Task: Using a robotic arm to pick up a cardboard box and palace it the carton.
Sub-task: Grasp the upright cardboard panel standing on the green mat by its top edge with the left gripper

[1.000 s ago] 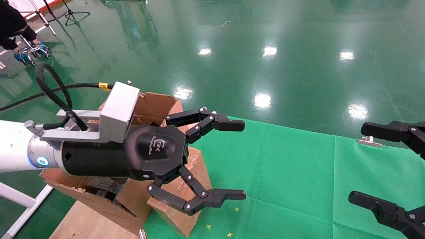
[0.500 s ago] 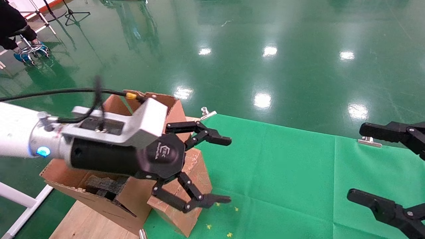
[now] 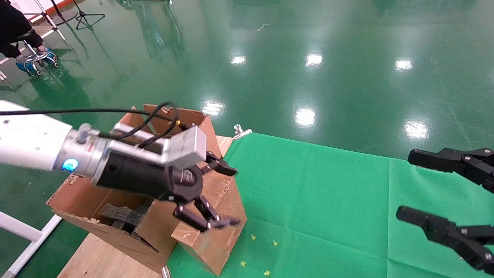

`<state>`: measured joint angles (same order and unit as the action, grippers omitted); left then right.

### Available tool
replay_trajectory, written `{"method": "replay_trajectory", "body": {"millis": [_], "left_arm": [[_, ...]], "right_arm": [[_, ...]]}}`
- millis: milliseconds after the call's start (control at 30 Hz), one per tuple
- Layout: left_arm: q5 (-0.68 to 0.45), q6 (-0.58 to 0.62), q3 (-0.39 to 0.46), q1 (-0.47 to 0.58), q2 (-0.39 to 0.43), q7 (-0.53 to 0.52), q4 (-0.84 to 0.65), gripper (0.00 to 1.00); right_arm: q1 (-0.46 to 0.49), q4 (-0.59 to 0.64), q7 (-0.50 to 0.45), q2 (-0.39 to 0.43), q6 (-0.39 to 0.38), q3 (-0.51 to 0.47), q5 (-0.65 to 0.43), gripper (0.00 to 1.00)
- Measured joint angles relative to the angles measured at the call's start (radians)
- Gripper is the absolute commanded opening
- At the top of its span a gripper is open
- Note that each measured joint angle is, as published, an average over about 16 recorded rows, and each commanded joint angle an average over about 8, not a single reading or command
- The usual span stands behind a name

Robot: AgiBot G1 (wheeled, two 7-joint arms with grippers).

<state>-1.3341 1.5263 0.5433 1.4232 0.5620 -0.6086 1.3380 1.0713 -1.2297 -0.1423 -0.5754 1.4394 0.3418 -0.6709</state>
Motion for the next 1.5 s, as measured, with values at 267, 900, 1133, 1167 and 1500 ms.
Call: {"method": "replay_trajectory", "body": {"millis": [267, 900, 1133, 1167, 1500], "left_arm": [[-0.149, -0.012, 0.063, 0.079, 0.007, -0.262, 0.008, 1.0], [-0.231, -0.02, 0.159, 0.065, 0.032, -0.438, 0.02, 1.0], [-0.246, -0.018, 0.182, 0.059, 0.041, -0.436, 0.02, 1.0], [-0.247, -0.018, 0.183, 0.059, 0.041, -0.435, 0.02, 0.92], [-0.249, -0.017, 0.186, 0.06, 0.043, -0.433, 0.02, 0.0]], "right_arm": [[0.0, 0.0, 0.0, 0.0, 0.0, 0.0, 0.0, 0.0], [0.0, 0.0, 0.0, 0.0, 0.0, 0.0, 0.0, 0.0], [0.0, 0.0, 0.0, 0.0, 0.0, 0.0, 0.0, 0.79], [0.0, 0.0, 0.0, 0.0, 0.0, 0.0, 0.0, 0.92], [0.0, 0.0, 0.0, 0.0, 0.0, 0.0, 0.0, 1.0]]}}
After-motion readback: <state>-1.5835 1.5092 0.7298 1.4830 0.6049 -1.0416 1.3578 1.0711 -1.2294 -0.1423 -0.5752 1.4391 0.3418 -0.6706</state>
